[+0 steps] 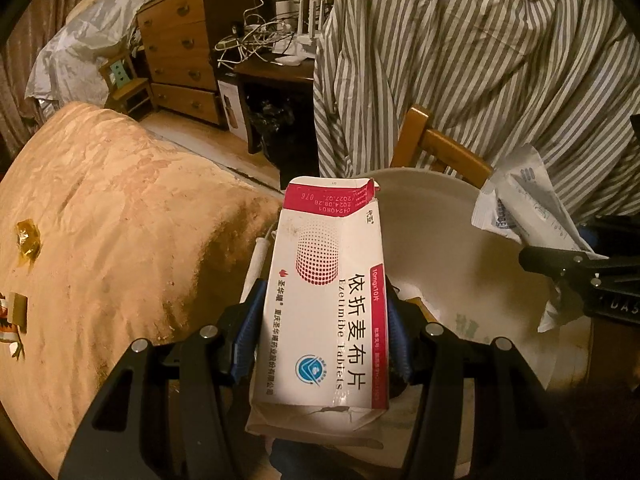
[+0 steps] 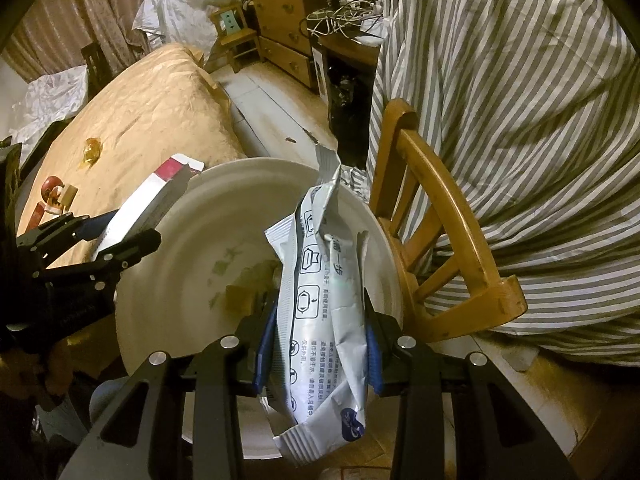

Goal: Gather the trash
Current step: 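Carry the tablets box and plastic packet to the white bucket and release them, then move both tools back over the trash on the bed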

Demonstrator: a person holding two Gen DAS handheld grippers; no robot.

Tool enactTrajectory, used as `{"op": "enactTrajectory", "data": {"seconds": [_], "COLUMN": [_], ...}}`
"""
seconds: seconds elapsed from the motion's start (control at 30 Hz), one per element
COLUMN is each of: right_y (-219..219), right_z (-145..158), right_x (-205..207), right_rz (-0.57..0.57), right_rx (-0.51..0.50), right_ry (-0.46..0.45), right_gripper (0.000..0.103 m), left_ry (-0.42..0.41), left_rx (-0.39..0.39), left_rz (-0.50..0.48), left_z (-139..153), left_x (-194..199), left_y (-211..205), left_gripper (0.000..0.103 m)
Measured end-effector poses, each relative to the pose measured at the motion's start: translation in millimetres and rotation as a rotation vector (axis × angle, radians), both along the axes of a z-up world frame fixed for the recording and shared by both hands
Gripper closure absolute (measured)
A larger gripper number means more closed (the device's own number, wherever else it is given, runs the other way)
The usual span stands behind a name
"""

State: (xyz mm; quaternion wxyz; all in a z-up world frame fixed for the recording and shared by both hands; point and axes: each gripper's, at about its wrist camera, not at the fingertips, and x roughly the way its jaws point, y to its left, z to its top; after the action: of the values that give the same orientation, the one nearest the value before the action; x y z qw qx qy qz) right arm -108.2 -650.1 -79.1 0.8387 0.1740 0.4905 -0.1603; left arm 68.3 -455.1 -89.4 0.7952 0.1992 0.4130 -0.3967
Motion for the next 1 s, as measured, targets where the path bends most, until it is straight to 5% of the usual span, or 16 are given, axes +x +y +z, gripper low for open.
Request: {"op": "enactTrajectory", "data": {"seconds": [0.23, 0.33, 0.37, 1.0], "right_y": [0.6, 0.0, -0.6, 12.2], "right_z": [2.3, 2.7, 3.7, 17.4], "right_x": [-0.1, -3.4, -5.1, -18.4], "right_rz": [0.002, -0.009, -0.016, -0.026], "right_rx": [-0.009, -0.005, -0.003, 0.013], "right_ry": [-0.009, -0.024, -0.033, -0.132], "right_gripper": [0.065, 0.044, 0.037, 0.030], "left_ry": [-0.006, -0.018, -0.026, -0.026], "left_rx": [-0.014, -0.011, -0.011, -0.030], "left_rz": [-0.005, -0.003, 0.000, 0.025], "left_z": [4.9, 3.1, 2.4, 5.7], "left_x": [-0.2, -0.8, -1.1, 5.2], "left_y": [-1.4, -0.3, 0.6, 25.3], "left_gripper": [0.048, 0.027, 0.026, 0.026]}}
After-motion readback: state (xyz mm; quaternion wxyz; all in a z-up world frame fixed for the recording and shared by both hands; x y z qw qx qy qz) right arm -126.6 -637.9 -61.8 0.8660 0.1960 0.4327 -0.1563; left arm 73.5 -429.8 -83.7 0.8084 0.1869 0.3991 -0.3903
